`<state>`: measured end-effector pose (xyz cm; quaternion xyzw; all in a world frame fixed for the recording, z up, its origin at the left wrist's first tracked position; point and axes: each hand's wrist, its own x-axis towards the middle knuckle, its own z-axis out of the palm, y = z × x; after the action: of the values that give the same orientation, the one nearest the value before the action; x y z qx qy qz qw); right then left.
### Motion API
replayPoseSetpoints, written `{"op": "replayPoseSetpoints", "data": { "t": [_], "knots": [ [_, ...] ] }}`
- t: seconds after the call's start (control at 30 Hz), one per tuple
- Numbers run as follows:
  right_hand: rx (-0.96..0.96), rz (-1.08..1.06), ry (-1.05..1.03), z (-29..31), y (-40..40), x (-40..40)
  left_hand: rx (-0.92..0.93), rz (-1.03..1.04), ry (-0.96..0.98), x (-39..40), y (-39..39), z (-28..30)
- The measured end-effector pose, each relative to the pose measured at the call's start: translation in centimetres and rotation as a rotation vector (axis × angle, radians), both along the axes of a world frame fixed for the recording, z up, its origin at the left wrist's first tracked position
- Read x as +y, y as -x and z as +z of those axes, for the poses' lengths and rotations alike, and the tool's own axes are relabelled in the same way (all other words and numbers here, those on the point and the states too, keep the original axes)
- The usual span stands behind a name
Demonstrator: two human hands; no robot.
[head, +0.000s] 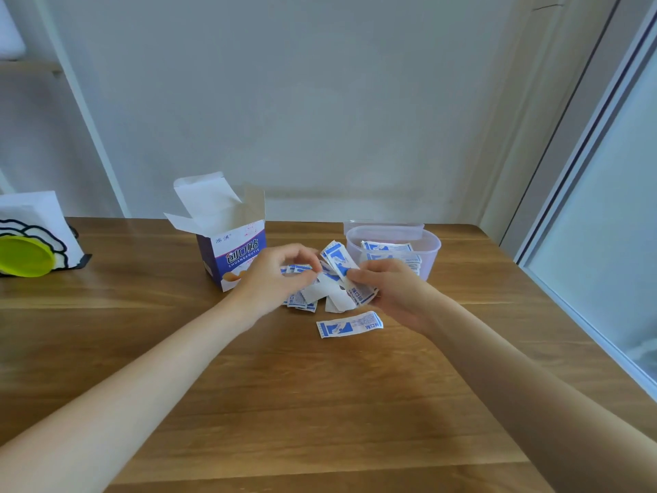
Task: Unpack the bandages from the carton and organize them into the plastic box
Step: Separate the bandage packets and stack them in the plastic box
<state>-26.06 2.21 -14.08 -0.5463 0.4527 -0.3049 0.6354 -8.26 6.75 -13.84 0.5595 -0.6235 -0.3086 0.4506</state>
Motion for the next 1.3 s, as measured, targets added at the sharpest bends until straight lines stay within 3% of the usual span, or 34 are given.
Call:
{"op": "replayPoseSetpoints", "data": {
  "t": [0.1, 0.17, 0.27, 0.37, 0.5, 0.57, 0.83, 1.07, 1.3],
  "knots": [
    [0.308, -0.003, 0.290, 0.2, 0.2, 0.0, 0.372, 0.004, -0.202, -0.2, -0.2, -0.1],
    [0.492, 0.068, 0.510, 0.6, 0.3, 0.2, 0.402, -0.017, -0.342, -0.3, 0.0, -0.3],
    [0.753, 0.229, 0.744, 1.1, 0.3, 0.3, 0.109, -0.053, -0.377, -0.2, 0.2, -0.8],
    [0.839, 0.349, 0.740, 0.9, 0.8, 0.2, -0.118, -0.144, -0.357, 0.4, 0.7, -0.6],
    [0.974, 0.481, 0.748, 0.0, 1.4, 0.7, -0.692, -0.188, -0.320, 0.8, 1.9, -0.7],
    [1.023, 0.483, 0.762, -0.4, 1.5, 1.0, -0.821, -0.180, -0.297, 0.9, 2.5, -1.0],
    [1.113, 0.554, 0.759, 0.2, 0.2, 1.5, -0.747, -0.151, -0.288, 0.9, 3.2, -1.2],
    [1.178, 0.374, 1.157, -0.4, 0.5, 1.4, -0.684, -0.021, -0.174, 0.9, 1.9, -0.7],
    [1.142, 0.419, 0.937, -0.1, 2.3, 1.1, -0.692, -0.081, -0.192, 1.0, 2.3, -1.9]
  ]
}}
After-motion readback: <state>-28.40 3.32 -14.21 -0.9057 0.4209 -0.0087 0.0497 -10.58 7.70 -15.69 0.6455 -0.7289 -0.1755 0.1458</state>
